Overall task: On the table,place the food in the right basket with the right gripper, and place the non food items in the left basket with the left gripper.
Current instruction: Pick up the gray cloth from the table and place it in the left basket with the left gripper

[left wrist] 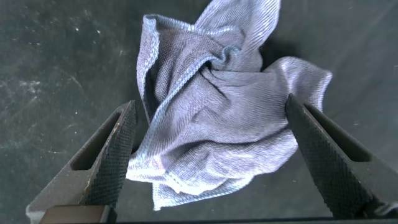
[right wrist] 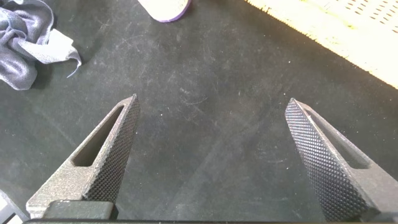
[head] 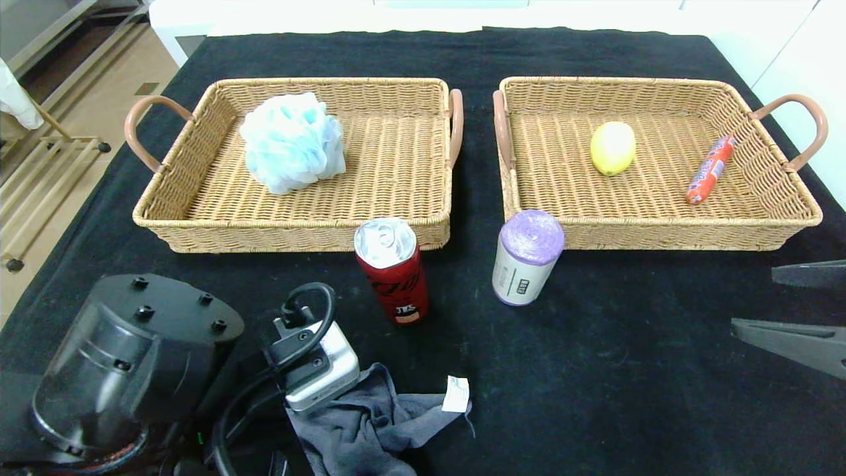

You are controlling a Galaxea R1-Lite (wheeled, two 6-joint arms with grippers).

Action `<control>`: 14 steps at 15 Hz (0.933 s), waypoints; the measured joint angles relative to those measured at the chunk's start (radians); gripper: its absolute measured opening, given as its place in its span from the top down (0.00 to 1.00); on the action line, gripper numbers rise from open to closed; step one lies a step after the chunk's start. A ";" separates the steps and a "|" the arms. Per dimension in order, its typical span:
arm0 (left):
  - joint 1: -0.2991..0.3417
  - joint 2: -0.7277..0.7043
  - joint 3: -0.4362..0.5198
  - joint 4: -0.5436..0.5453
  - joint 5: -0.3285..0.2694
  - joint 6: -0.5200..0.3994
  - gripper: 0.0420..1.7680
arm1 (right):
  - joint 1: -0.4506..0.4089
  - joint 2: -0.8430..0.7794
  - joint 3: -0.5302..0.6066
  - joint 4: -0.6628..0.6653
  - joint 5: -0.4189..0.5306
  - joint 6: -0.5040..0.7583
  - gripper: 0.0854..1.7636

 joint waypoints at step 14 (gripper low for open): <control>-0.003 0.128 -0.005 -0.001 0.117 0.032 0.03 | 0.000 0.000 0.000 0.000 0.000 0.000 0.03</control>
